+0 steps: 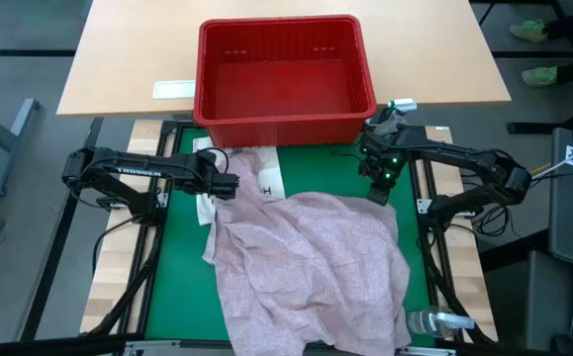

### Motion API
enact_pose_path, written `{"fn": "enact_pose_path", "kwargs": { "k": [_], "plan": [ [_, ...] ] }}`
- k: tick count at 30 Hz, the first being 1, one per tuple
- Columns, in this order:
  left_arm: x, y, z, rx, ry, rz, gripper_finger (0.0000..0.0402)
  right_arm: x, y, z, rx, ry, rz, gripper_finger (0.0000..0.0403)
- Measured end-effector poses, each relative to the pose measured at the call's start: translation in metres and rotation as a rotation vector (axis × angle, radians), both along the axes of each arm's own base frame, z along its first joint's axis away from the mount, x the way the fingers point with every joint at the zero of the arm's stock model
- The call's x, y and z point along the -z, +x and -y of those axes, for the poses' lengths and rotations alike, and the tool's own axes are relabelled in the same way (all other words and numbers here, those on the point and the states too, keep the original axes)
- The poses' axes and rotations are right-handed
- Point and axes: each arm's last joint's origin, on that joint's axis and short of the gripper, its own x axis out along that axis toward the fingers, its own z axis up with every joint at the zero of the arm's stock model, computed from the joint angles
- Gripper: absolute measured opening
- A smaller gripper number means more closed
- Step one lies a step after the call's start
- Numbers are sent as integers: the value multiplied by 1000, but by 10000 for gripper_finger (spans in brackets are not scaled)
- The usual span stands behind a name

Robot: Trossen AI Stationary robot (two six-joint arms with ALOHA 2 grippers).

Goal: Fold laundry
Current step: Fold the pink polo

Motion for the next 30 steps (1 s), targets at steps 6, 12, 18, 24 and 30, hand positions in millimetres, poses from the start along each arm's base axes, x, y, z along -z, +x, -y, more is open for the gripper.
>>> {"fn": "enact_pose_path", "kwargs": {
  "k": [6, 12, 18, 24, 30],
  "plan": [
    [0, 0, 0, 0, 0, 0, 0, -1, -2, -1, 42, 14, -31, 10],
    [0, 0, 0, 0, 0, 0, 0, -1, -2, -1, 46, 15, -34, 81],
    [0, 0, 0, 0, 0, 0, 0, 7, -3, -2, 47, 24, -46, 168],
    [0, 0, 0, 0, 0, 0, 0, 29, -6, -4, 47, 68, -116, 218],
    [0, 0, 0, 0, 0, 0, 0, 50, -1, -1, 48, 99, -150, 229]
  ]
}}
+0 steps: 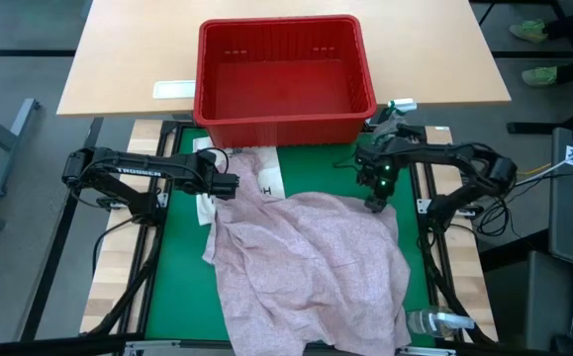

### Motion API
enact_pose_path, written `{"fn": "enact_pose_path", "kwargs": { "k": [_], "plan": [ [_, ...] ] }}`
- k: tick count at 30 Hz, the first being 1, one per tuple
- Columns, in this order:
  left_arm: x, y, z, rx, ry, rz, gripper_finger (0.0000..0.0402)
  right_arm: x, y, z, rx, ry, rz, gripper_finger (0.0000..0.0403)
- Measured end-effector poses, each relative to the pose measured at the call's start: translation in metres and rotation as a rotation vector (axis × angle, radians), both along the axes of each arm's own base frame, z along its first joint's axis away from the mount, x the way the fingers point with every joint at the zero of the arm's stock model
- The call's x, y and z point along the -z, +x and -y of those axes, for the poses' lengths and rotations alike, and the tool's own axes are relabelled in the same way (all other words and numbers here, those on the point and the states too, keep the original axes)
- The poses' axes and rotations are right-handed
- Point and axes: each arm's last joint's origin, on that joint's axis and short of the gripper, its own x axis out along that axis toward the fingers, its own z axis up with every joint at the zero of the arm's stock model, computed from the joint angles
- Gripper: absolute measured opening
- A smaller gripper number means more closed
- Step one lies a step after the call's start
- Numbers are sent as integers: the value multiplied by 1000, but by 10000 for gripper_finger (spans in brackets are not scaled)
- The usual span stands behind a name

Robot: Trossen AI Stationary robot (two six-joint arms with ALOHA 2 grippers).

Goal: Fold laundry
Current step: Fold the pink polo

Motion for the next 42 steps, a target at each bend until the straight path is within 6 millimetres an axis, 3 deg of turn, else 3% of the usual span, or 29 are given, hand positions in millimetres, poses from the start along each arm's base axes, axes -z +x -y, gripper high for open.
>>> {"fn": "enact_pose_path", "kwargs": {
  "k": [7, 18, 24, 33, 42],
  "plan": [
    [0, 0, 0, 0, 0, 0, 0, 24, 3, 2, 0, 66, -97, 201],
    [0, 0, 0, 0, 0, 0, 0, 34, 5, 3, -3, 84, -132, 10],
    [0, 0, 0, 1, 0, 0, 0, 31, 7, 3, -2, 115, -119, 13],
    [0, 0, 0, 0, 0, 0, 0, 13, 21, 7, -24, 253, 89, 3],
    [0, 0, 0, 2, 14, -1, 0, -26, 26, 13, -67, 83, 186, 2]
  ]
}}
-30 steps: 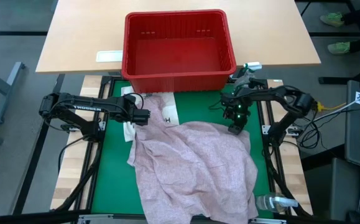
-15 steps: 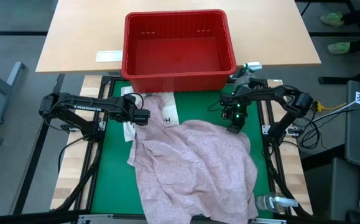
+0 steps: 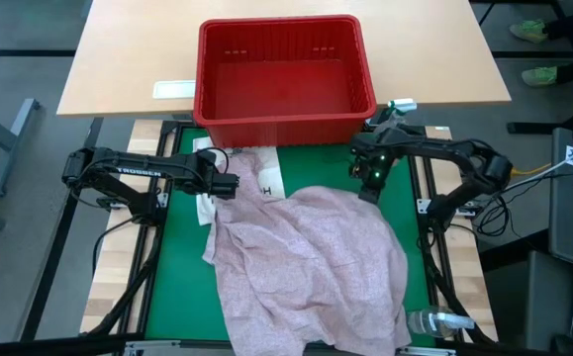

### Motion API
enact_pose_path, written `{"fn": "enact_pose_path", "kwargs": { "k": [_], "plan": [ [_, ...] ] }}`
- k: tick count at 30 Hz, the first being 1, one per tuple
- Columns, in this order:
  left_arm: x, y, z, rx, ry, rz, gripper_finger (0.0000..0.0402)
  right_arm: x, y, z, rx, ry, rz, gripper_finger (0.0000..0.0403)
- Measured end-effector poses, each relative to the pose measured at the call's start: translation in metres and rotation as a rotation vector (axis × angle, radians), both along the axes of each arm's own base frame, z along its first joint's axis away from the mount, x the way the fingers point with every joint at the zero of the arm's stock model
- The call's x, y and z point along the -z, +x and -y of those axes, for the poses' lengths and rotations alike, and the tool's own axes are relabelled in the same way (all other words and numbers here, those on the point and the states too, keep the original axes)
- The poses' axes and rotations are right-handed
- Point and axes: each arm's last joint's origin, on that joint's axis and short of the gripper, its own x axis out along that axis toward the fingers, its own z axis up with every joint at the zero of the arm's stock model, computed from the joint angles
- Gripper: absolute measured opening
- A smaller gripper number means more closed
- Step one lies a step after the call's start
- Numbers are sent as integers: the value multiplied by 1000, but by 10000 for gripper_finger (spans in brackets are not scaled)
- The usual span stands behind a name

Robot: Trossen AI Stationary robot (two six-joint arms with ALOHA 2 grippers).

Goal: Fold laundry
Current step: Fold the pink polo

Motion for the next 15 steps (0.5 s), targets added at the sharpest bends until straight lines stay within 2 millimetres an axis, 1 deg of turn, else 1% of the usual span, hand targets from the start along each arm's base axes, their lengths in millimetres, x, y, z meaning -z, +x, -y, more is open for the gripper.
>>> {"fn": "enact_pose_path", "kwargs": {
  "k": [6, 11, 15],
  "plan": [
    [-2, 0, -2, 10, 99, -2, 0, -30, -11, 2, 93, -307, -104, 1],
    [-3, -1, -4, 3, 159, -5, 0, -54, -29, -5, 201, -440, -151, 1],
    [-3, -1, -5, 8, 195, -10, 0, -66, -46, -12, 290, -528, -255, 1]
  ]
}}
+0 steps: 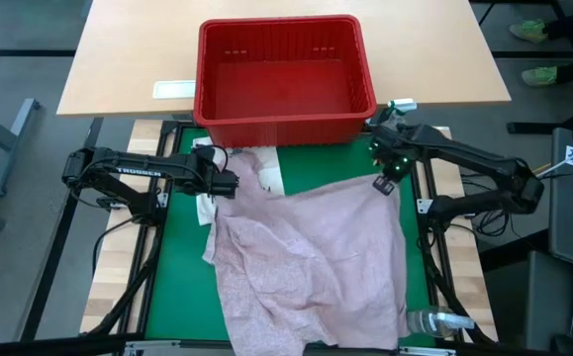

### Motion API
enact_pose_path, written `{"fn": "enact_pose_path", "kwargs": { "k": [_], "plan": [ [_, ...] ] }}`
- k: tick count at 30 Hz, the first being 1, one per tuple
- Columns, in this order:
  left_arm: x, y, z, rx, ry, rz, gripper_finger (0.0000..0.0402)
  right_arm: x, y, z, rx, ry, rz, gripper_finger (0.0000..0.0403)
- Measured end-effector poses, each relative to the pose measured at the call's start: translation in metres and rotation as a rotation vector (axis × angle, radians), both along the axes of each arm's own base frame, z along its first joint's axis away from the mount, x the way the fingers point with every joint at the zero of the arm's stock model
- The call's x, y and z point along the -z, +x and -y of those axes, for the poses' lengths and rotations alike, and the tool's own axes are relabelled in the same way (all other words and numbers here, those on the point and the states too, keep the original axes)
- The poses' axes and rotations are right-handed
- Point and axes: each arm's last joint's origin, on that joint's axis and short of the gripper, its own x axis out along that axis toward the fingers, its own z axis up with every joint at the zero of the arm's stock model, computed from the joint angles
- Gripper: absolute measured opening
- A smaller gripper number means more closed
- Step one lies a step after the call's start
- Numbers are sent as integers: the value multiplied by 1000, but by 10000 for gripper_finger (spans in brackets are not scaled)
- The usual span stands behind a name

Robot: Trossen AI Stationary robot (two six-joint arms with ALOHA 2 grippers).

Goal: Fold laundry
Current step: Fold the pink polo

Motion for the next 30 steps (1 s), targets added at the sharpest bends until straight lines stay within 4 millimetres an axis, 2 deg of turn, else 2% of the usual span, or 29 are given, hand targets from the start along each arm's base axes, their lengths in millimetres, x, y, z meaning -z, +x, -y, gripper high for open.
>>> {"fn": "enact_pose_path", "kwargs": {
  "k": [5, 10, 19, 22, 30],
  "plan": [
    [-1, 0, -3, 0, 79, 0, 0, -8, -21, -8, 138, -84, -169, 0],
    [-3, -1, -10, -14, 169, -7, 0, -12, -34, -13, 216, -160, -324, 0],
    [-4, -3, -22, -56, 210, -15, 0, -12, -36, -12, 220, -186, -352, 0],
    [-2, -2, -19, -30, 108, -37, 0, -13, -37, -13, 216, -178, -368, 0],
    [5, 0, -3, 85, -368, -61, 0, -11, -37, -15, 218, -137, -365, 0]
  ]
}}
